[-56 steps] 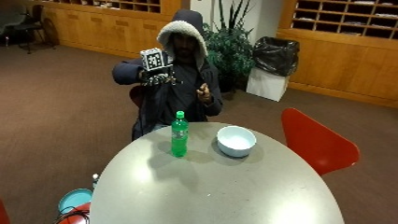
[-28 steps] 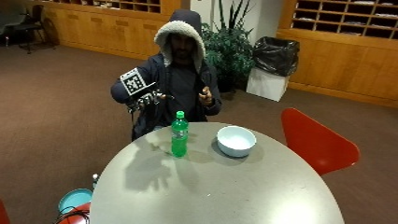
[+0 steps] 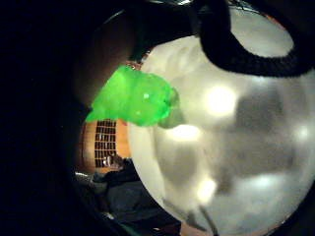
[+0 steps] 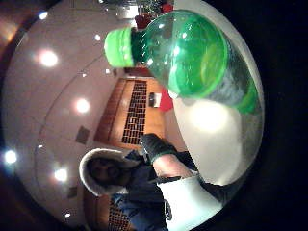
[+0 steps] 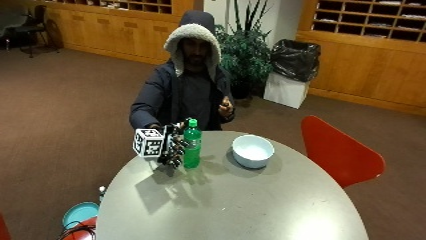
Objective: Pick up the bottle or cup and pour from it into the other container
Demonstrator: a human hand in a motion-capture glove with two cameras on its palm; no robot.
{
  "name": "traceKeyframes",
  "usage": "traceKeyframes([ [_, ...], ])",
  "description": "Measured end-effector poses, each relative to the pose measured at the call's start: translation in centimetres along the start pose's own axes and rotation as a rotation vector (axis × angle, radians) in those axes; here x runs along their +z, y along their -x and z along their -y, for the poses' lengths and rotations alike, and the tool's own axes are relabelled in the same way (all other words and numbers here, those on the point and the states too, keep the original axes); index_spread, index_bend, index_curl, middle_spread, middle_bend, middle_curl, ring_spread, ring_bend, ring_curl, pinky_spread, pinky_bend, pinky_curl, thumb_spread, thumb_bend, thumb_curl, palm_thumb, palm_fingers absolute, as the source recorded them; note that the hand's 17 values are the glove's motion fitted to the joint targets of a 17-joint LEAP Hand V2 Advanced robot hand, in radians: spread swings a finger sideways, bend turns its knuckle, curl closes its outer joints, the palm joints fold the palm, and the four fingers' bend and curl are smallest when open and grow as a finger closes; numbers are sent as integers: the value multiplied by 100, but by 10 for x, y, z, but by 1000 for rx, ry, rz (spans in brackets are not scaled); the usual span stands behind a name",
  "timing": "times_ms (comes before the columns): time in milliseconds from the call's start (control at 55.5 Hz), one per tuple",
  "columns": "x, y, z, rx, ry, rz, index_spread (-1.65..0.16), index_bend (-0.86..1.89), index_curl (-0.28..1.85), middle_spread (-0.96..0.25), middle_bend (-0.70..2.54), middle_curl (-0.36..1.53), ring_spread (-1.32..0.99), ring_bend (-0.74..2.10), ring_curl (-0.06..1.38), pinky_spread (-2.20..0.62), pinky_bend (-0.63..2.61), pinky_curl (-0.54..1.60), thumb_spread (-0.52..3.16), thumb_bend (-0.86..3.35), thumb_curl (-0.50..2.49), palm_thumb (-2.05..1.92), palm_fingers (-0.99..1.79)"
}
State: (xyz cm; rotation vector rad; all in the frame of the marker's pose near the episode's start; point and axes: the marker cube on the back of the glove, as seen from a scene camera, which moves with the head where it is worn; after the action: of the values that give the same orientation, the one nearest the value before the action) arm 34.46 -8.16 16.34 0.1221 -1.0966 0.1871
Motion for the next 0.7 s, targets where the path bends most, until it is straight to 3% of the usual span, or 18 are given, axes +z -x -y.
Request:
traceKeyframes([
  [144,2,-7,30,-26,6,171,-41,23,35,-6,18,26,19,19,10,39,58,37,82,-1,39,53,18],
  [414,19,-15,52,-96,60,177,-37,19,36,-11,19,29,14,31,19,36,44,32,74,-2,41,69,57],
  [522,24,-14,57,-140,33,214,-35,10,32,-18,26,33,1,51,26,30,40,31,70,0,43,79,94],
  [702,31,-14,60,-207,-49,218,-31,9,30,-23,28,38,-13,65,35,14,38,34,67,-2,47,90,112],
])
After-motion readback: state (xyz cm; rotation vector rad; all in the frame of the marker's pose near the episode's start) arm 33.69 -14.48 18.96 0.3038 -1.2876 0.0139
